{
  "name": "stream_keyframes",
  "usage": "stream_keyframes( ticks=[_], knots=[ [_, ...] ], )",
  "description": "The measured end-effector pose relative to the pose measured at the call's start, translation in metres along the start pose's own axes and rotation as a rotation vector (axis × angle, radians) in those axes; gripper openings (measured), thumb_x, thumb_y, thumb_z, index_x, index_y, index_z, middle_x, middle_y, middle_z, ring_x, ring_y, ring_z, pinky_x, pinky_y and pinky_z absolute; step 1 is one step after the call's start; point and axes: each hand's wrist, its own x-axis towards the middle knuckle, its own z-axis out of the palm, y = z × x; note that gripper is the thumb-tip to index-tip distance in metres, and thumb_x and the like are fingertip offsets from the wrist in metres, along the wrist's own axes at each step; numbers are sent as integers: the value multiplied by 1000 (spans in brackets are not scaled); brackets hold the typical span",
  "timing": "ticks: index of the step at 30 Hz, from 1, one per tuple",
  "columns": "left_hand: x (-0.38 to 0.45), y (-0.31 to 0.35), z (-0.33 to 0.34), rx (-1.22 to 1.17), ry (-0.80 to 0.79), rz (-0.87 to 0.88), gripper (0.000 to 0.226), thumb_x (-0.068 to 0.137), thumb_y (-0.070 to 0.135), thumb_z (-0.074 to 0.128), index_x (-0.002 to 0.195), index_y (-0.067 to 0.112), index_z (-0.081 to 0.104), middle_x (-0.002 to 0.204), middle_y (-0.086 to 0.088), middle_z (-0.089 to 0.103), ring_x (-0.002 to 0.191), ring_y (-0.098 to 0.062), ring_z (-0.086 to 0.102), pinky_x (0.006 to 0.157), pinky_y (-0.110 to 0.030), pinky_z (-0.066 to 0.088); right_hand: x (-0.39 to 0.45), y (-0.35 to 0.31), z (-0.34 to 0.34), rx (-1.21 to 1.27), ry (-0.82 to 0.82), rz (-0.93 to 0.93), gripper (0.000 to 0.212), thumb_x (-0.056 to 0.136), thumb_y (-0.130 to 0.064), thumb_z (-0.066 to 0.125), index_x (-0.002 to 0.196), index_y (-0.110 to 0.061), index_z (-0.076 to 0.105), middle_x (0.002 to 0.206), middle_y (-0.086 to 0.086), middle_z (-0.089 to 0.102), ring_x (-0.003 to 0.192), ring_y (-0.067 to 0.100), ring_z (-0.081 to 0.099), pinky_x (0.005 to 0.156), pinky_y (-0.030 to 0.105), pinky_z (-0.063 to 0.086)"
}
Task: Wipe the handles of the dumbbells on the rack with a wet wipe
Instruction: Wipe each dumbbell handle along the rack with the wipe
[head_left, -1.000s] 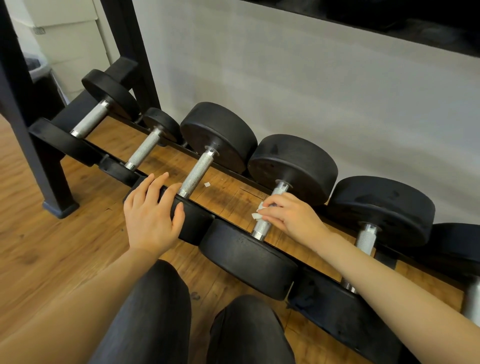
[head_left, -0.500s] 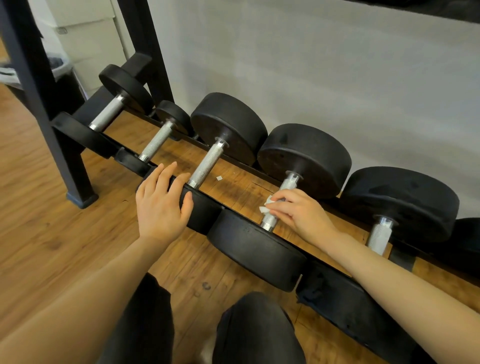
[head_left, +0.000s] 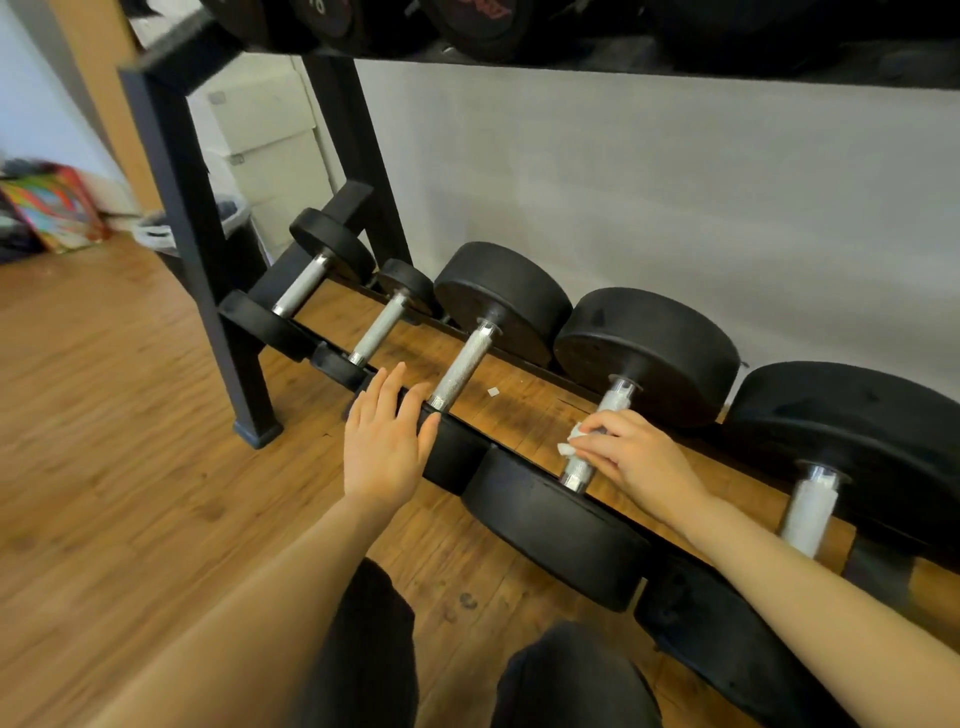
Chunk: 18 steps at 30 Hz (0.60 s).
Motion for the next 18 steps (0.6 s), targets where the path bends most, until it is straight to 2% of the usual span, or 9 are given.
stream_keyframes(
  ticks=[4,6,11,15,18],
  knots=[
    [10,3,-7,-1,-118,-68,49,103,48,31,143,23,46,162,-8,20,151,-27,9,122,-48,15,3,-1,-2,25,8,-18,19,88,-23,65,104,-18,74,108,-1,61,99,16,55,75,23,43],
    [13,8,-8,-51,-126,-140,49,103,49,29,140,24,48,163,-8,17,152,-26,6,122,-48,13,6,-1,-1,31,6,-29,17,88,-22,66,102,-18,74,108,-1,60,99,18,55,74,25,43],
    [5,14,5,-65,-5,-186,44,103,43,33,133,19,55,162,-8,22,151,-27,10,120,-45,12,8,1,0,-17,32,-83,14,83,-18,71,96,-16,75,105,4,61,91,25,60,62,38,54],
    [2,9,7,-96,33,-154,44,104,40,34,136,18,54,161,-8,26,151,-28,13,120,-46,14,4,1,-8,-27,9,-134,29,87,-28,55,102,-12,74,105,7,62,90,25,62,65,39,56],
    [1,13,9,-100,93,-160,43,103,38,35,132,15,58,158,-10,32,149,-29,18,119,-48,18,5,5,-10,-35,-14,-198,27,88,-24,57,106,-11,73,104,6,63,89,22,62,67,37,56]
  ],
)
